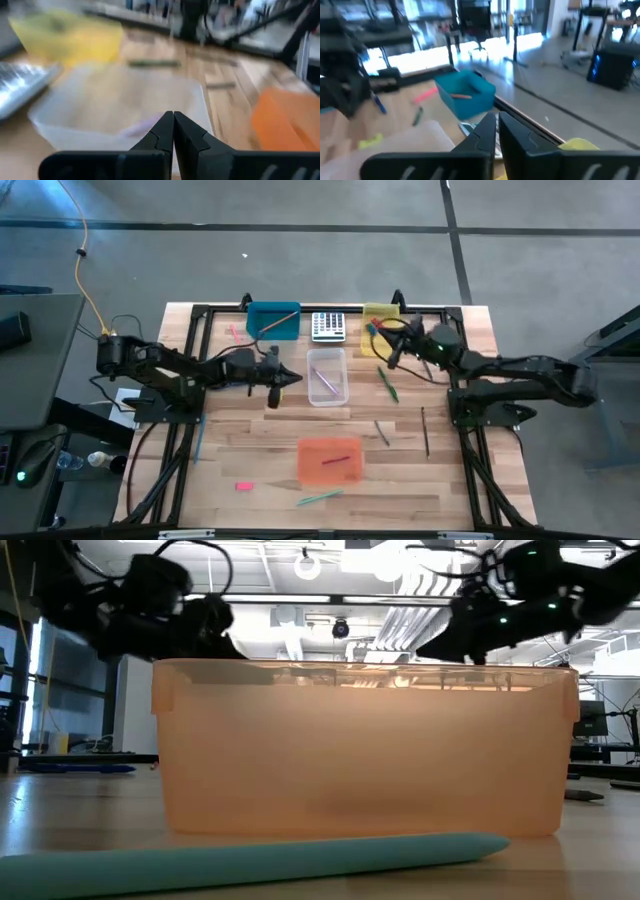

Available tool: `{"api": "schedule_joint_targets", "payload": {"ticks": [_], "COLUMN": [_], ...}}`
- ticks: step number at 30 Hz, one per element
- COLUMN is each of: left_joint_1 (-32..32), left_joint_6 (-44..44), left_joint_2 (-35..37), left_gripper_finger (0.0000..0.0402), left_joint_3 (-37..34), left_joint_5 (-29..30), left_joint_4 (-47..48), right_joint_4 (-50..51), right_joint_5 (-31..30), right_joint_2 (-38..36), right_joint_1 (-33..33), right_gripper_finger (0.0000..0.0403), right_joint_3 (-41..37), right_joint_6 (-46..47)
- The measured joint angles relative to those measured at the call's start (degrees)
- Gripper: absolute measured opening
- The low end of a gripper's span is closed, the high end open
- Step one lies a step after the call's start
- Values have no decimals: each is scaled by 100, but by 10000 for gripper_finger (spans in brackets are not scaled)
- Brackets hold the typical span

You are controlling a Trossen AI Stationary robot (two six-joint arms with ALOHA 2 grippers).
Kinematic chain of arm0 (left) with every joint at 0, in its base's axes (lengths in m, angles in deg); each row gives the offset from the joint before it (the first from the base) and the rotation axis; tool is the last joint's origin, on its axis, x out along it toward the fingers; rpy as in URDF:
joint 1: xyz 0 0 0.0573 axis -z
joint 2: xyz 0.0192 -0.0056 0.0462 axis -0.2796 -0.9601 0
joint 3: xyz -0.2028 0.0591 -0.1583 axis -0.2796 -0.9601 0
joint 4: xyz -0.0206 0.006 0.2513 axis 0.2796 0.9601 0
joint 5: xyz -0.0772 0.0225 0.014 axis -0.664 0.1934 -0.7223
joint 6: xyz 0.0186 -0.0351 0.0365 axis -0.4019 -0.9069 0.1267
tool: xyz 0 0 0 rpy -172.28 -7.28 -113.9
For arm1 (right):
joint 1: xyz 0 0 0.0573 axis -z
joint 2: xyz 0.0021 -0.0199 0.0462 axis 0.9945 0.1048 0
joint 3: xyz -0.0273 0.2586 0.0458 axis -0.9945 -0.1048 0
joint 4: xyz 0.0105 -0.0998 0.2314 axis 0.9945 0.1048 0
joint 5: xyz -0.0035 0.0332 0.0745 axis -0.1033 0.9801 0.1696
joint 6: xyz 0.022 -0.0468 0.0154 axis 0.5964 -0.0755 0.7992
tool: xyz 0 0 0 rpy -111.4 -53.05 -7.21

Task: Sort crayons/erasers/pens/pencils in bins
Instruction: Put the light blue pencil into the blue bin

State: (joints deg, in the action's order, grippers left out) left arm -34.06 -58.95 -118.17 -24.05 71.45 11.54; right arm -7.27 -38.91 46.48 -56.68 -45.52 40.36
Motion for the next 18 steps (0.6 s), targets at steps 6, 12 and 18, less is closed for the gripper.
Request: {"api": "schedule_joint_targets", "payload": {"ticks": [6,12,18], "left_joint_1": [739,1659,2620], "left_joint_6": [-619,-2176,-4686], "left_joint_2": [0,0,2], "left_gripper_finger": [0,0,0], "left_joint_3": [1373,2816,3455], "left_joint_5": [568,1356,1050], "left_joint_4": [3672,7265,9656], "right_joint_4": [-975,-1247,-1157], "right_joint_5": [-15,-15,202], "right_joint_2": [-422,-624,-633], "right_joint_1": [-221,-262,-262], "right_gripper_finger": [2,0,0], "right_joint_3": [-719,-928,-928], "right_joint_6": [-131,-417,-605]}}
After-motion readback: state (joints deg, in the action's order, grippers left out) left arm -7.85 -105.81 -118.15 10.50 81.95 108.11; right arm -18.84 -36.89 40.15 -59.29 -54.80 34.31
